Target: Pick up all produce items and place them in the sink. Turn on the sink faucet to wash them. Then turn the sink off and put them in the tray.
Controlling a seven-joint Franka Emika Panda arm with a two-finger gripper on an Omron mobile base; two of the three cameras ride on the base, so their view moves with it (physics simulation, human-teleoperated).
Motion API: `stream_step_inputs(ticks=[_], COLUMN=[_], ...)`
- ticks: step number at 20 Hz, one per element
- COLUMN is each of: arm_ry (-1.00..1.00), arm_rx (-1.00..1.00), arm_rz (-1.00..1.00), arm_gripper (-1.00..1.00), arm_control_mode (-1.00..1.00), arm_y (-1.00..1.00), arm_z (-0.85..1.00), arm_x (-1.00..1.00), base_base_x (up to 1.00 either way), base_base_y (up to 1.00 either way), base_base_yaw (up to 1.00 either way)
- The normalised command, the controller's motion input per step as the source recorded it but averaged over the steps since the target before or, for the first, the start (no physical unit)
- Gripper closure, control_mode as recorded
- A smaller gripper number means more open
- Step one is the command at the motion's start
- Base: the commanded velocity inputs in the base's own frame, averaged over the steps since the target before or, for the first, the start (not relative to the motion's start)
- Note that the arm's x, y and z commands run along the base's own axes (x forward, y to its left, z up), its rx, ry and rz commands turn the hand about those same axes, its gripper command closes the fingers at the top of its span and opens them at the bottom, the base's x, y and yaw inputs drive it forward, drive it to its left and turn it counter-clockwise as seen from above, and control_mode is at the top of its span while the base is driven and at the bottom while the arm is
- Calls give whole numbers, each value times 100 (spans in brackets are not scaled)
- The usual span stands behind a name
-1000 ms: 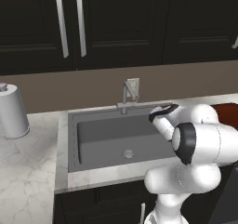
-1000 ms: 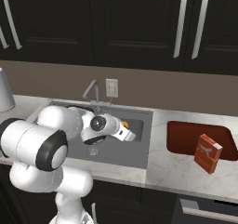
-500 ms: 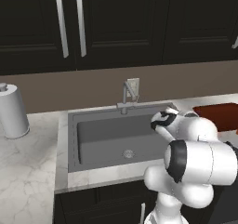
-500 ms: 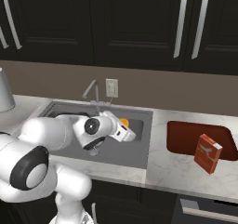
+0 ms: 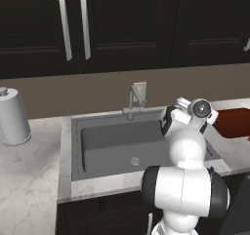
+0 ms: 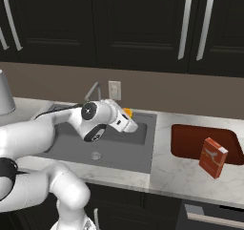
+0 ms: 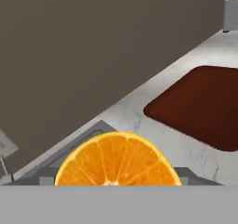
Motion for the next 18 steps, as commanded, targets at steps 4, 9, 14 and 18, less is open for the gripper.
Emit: stream_step_inputs(ticks=[4, 9, 14, 18], arm_ry=[6, 0, -1, -4], arm_rx=[12, 16, 12, 0], arm_rz=[-2, -5, -8, -13], arm_gripper=[100, 100, 100, 100], arm_control_mode=[-100, -100, -100, -100], arm_y=[-33, -37, -35, -21], arm_z=[66, 0, 0, 1], arm_x=[-25, -58, -51, -35], base_base_x=[0, 0, 0, 0], base_base_y=[0, 0, 0, 0], base_base_yaw=[0, 0, 0, 0])
